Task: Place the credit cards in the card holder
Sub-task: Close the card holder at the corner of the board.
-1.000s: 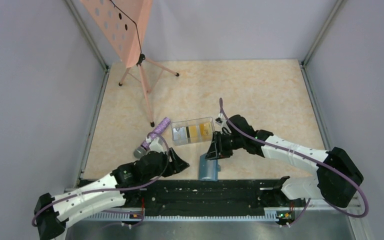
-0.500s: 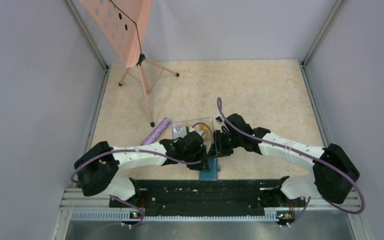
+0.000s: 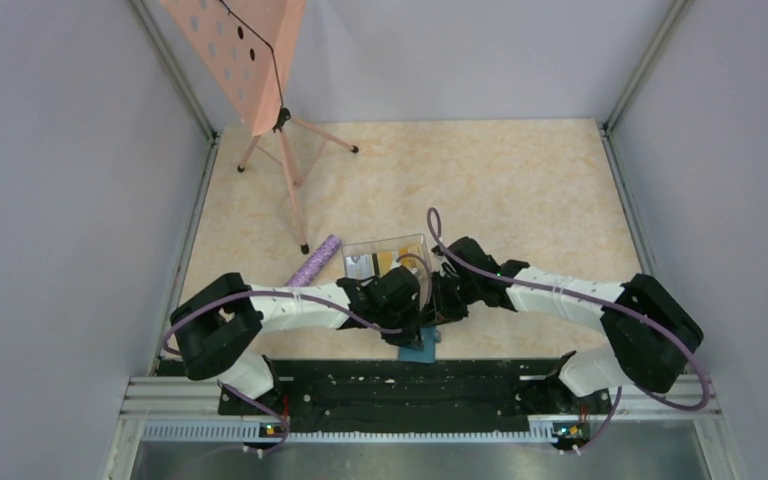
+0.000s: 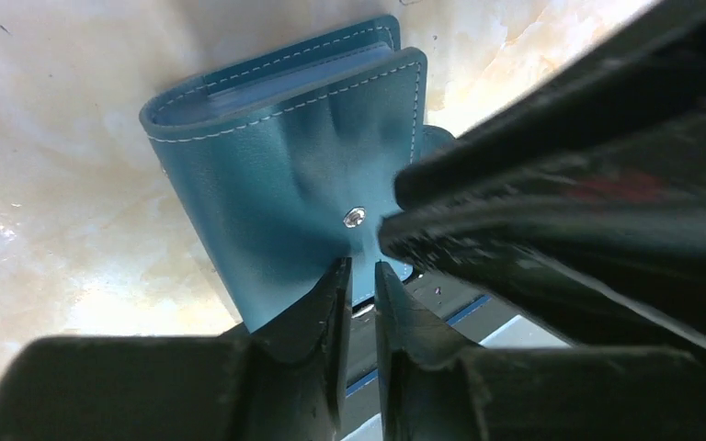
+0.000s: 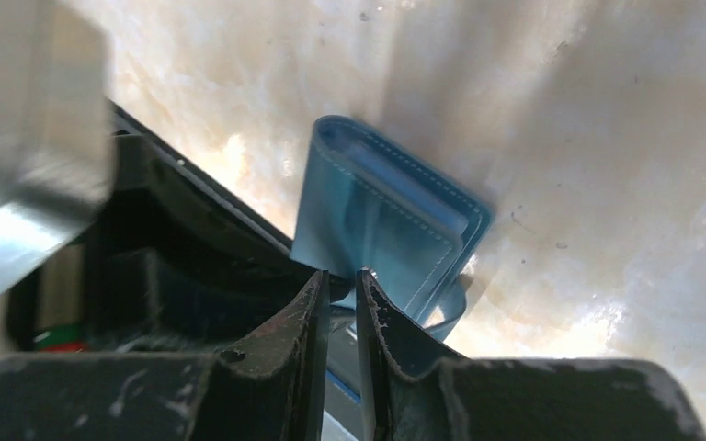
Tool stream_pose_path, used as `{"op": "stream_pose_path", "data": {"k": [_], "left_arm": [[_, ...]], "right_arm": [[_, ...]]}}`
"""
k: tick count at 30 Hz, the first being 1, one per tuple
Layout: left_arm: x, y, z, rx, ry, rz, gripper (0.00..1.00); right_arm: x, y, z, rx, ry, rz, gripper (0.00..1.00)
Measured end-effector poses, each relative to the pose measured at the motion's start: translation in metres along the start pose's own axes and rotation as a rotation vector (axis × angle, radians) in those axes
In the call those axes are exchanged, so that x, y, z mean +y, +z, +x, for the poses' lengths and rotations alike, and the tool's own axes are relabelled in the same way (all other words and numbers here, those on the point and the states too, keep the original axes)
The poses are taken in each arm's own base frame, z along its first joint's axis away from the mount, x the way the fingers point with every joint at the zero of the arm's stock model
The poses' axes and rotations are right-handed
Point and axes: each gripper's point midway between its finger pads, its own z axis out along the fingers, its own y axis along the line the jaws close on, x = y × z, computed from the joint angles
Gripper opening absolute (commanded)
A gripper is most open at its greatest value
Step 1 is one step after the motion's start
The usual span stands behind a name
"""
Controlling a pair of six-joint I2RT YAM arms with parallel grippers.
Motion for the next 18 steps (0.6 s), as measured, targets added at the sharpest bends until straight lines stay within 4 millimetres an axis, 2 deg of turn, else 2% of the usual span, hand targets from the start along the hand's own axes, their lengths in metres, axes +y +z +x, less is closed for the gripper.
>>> {"op": "stream_pose_path", "data": {"k": [5,10,15,18], "left_arm": [[-0.004,-0.006,0.0,-0.009,-0.018,0.015,0.35],[-0.026,-0.019,0.0,-0.05,-0.005,0.14,0.42],[-0.038,-0.021,-0.003,-0.067,-0.013,0.214,0.43],[-0.041,-0.021,-0.007,-0.082,-0.022,0.223,0.39]], "right_arm": [[-0.013,0.017,0.003,0.036,0.001,0.03,0.15],[-0.017,0.024,0.004,0.046,0.009,0.039,0.14],[-0.017,0.025,0.003,0.04,0.014,0.037,0.14],[-0.017,0.025,0.003,0.039,0.016,0.036,0.14]]}}
